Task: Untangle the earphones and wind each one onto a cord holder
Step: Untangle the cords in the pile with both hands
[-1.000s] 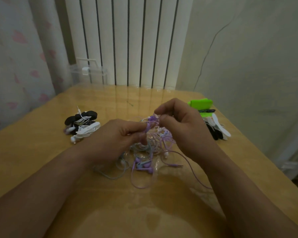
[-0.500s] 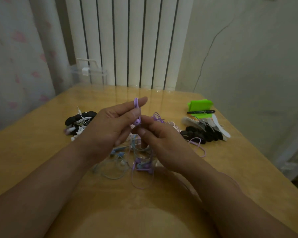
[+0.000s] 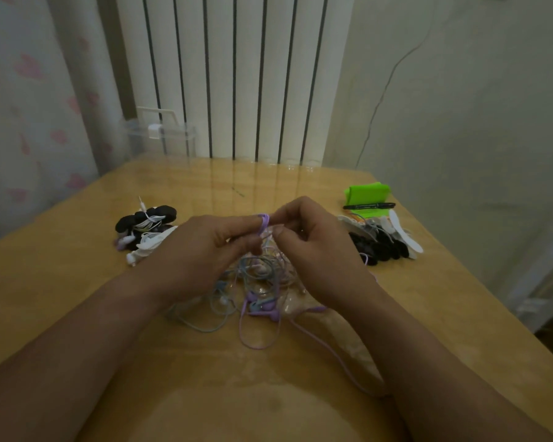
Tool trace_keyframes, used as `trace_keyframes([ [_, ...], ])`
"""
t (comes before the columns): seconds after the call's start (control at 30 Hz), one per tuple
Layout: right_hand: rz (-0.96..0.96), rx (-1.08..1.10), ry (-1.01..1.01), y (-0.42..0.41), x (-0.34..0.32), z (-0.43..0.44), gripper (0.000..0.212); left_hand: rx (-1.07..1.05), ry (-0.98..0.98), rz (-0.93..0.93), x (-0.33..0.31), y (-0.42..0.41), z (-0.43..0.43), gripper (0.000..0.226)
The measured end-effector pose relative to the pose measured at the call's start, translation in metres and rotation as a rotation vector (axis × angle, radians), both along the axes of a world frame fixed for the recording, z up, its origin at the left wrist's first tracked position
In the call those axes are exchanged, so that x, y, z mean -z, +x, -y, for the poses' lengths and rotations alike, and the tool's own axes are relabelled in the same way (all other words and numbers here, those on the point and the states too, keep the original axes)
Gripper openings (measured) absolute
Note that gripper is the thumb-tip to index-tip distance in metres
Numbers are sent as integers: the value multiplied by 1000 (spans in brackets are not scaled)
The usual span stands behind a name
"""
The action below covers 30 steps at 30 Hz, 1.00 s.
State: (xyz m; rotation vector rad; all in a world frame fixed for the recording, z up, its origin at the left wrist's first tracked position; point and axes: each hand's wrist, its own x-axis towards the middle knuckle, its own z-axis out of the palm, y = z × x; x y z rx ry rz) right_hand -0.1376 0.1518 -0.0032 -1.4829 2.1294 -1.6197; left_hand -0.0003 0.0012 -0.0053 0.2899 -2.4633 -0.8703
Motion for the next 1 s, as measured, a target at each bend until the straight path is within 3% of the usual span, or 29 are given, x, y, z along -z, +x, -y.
trace_keyframes([
  [0.13,42,-54,-126,0,-3,-3,19,134,26,124,-8,4,-4,35],
  [0.27,376,-220,-179,-5,-10,-7,8,412,521,74,-20,10,-8,27],
  [0.33,487,-298,-128,-4,-9,-7,16,455,740,-10,-22,13,-6,34],
  [0.43,270,-220,-8,5,0,2,19,373,865,-156,-16,6,-3,41],
  [0.53,109,-173,54,17,7,10,22,212,758,-259,-13,-1,-5,42],
  [0.7,-34,-129,177,23,15,12,22,-88,227,-275,-3,-6,-4,35],
  [0.87,-13,30,59,4,5,5,9,-46,-41,-62,-1,0,0,37],
  [1.0,59,-27,-35,-5,-3,-2,10,54,-35,70,-3,2,-3,31],
])
